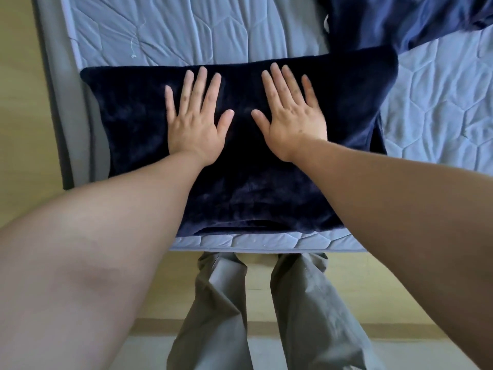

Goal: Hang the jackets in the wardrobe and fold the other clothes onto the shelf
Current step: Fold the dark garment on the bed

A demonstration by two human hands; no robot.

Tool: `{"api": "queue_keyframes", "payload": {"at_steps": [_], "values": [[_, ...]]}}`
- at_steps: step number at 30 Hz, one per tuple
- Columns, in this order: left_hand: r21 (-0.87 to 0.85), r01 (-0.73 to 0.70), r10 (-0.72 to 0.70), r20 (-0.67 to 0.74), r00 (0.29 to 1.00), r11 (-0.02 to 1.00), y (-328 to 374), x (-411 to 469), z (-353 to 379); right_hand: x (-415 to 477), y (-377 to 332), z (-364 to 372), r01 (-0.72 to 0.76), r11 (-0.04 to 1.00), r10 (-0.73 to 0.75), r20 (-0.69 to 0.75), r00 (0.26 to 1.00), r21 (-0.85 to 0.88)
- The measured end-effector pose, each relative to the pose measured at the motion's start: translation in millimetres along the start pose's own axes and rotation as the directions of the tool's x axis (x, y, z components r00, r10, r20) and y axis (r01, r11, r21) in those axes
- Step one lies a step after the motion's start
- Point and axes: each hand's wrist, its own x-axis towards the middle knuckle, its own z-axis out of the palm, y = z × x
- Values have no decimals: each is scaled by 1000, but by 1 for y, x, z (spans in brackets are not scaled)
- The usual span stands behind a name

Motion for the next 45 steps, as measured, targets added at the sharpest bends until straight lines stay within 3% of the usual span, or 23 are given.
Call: {"api": "queue_keyframes", "payload": {"at_steps": [2,5,7,15,18,20,21,23,25,26,27,30,32,35,36,39,43,45], "values": [[-17,135,-135,-16,991,991,-18,-1,-5,-4,16,-8,-62,998,62,-22,998,2],[-103,392,-392,20,920,914,-58,-4,-10,-11,53,-14,-295,951,300,-45,953,90],[-79,380,-376,60,925,922,-77,-4,-8,-12,74,-12,-387,913,389,9,921,131],[19,372,-369,181,911,928,-73,5,-5,-5,87,-9,-367,913,351,118,929,176],[8,394,-394,45,918,919,-44,2,-27,-19,90,-24,-332,910,338,20,941,249],[-68,268,-273,-76,959,961,-6,-8,-43,-37,90,-32,-376,868,437,-138,889,323],[-91,153,-163,-113,980,984,16,-14,-46,-46,91,-32,-436,815,524,-165,836,382],[-103,-30,17,-124,992,994,54,-20,-43,-61,94,-27,-588,592,709,-9,706,551],[-107,-27,19,-76,997,994,80,-19,-32,-72,99,-22,-693,288,769,272,579,661],[-95,19,-23,-44,999,995,87,-18,-25,-76,103,-21,-704,167,745,379,548,691],[-66,56,-57,-17,998,996,92,-17,-18,-79,106,-22,-697,100,712,439,549,710],[18,80,-81,1,997,997,96,-14,1,-81,116,-36,-680,44,582,534,613,732],[32,82,-81,-20,996,996,95,-13,7,-82,115,-50,-644,84,557,500,663,761],[41,83,-81,-49,995,996,94,-14,14,-90,102,-70,-595,368,649,261,715,715],[42,80,-78,-49,996,996,94,-15,15,-94,94,-77,-582,416,654,216,726,698],[33,66,-64,-45,997,997,94,-15,17,-104,65,-101,-567,409,628,230,744,715],[15,40,-41,18,999,999,89,-14,20,-108,10,-127,-470,576,544,116,831,668],[20,11,-13,112,994,1000,85,-12,15,-108,-15,-131,-427,602,494,106,863,675]]}}
